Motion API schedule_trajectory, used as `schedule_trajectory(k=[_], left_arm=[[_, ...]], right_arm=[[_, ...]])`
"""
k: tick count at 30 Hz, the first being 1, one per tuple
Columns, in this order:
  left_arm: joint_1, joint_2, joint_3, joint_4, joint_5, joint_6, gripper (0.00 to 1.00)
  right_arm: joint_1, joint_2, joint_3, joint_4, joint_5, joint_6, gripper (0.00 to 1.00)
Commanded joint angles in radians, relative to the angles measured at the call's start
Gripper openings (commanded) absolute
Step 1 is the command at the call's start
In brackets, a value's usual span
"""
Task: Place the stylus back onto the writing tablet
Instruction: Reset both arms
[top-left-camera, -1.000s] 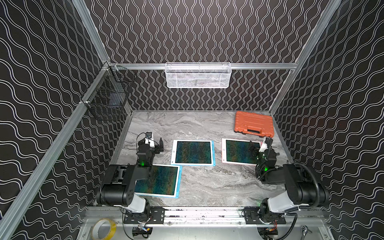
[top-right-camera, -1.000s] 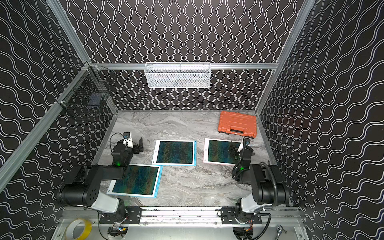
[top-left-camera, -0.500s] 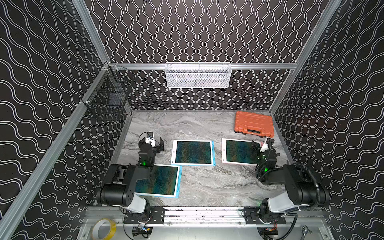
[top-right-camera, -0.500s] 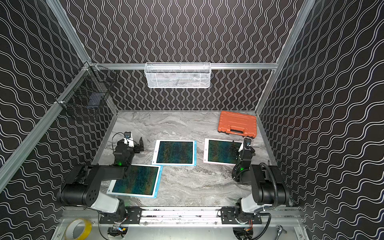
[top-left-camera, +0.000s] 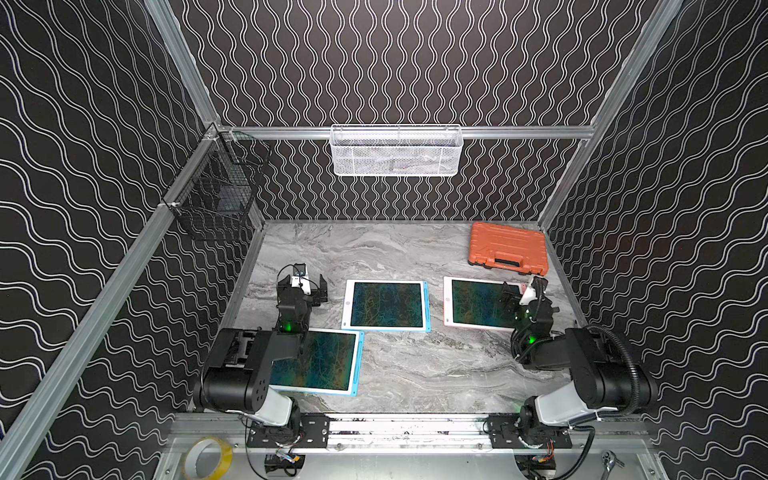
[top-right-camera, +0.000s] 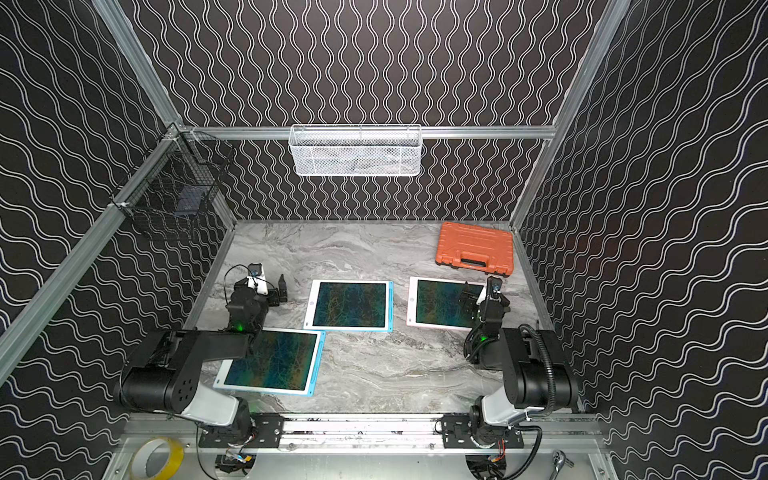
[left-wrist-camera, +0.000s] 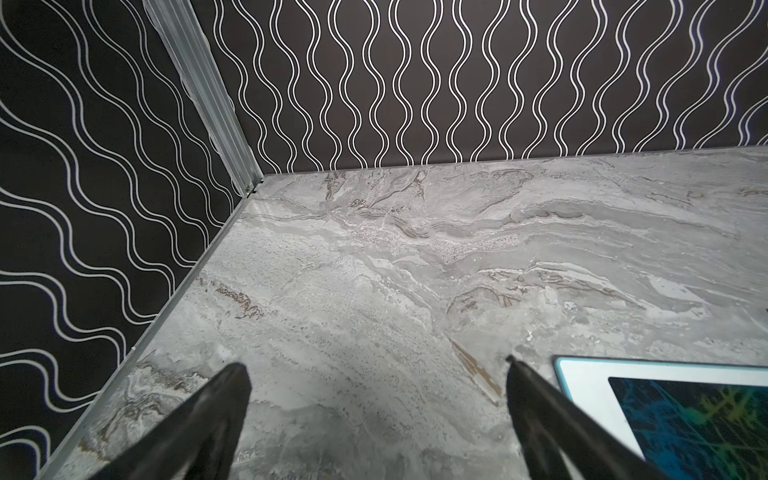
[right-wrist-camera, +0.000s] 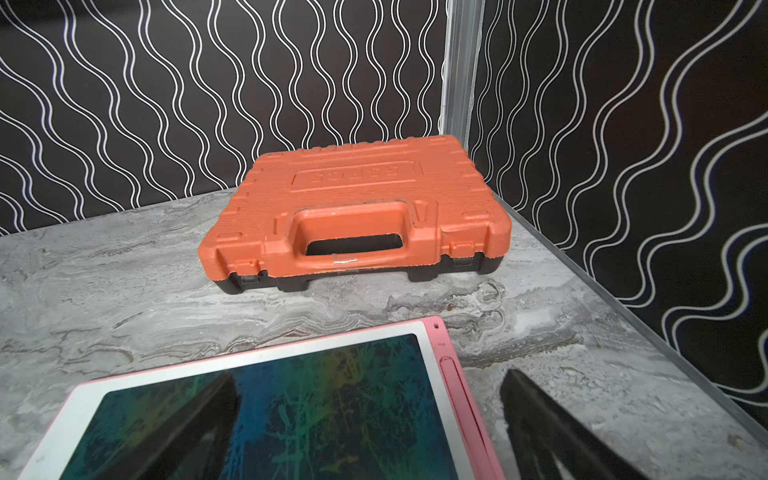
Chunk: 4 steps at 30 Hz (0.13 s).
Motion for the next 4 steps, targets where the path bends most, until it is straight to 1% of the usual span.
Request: schedule_trajectory(k=[1, 4], left_arm=[[-0.002, 0.002, 0.007, 0.021, -0.002, 0.016, 0.99], [-0.001, 0.001, 0.008, 0.024, -0.003, 0.016, 0.99]], right_arm=[[0.002, 0.004, 0.006, 0.037, 0.005, -0.014, 1.00], [0.003, -0.002, -0.002, 0.046, 0.006, -0.015, 1.00]])
